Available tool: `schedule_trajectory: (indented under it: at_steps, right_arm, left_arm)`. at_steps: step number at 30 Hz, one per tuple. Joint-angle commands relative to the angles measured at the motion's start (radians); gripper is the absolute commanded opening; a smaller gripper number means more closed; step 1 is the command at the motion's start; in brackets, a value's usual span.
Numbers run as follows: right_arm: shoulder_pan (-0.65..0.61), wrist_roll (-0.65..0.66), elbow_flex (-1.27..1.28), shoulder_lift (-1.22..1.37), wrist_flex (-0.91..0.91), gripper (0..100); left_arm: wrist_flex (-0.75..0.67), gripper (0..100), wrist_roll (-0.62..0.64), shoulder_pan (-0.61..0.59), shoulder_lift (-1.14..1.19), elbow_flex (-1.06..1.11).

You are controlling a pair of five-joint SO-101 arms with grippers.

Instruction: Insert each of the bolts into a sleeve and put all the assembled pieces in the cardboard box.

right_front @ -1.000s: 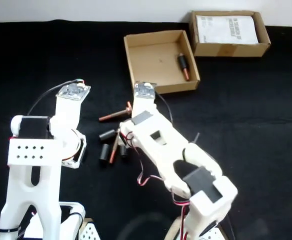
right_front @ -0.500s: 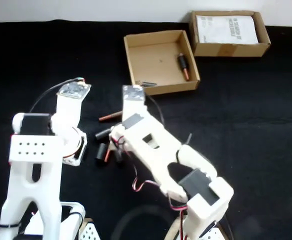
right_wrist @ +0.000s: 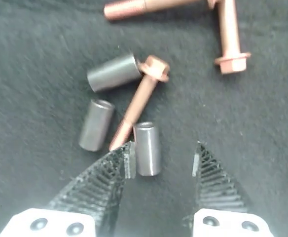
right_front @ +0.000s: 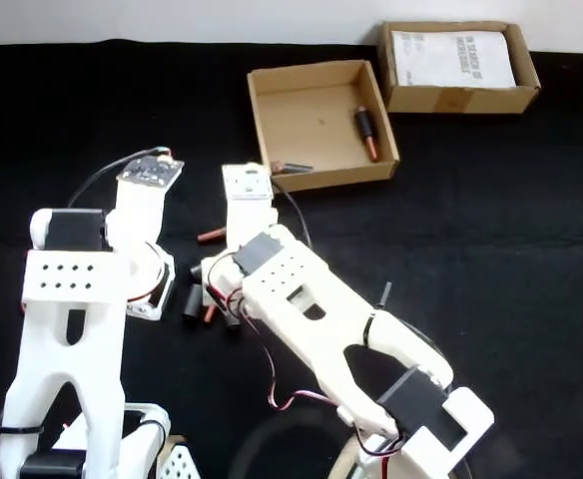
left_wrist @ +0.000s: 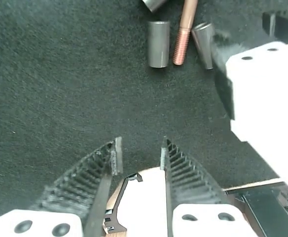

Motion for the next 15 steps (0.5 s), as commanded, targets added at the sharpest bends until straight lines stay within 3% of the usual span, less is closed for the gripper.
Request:
schedule_trajectory:
  at_steps: [1, 15]
  right_arm:
    - [-0.008, -0.008, 0.024, -0.061, 0.007, 18.0]
    - [-0.053, -0.043, 0.111, -0.059, -0.176, 18.0]
  left_arm:
    - [-0.003, 14, -0.008, 0.008, 0.002, -0.031]
    - [-0.005, 14, -0.006, 0.008, 0.002, -0.030]
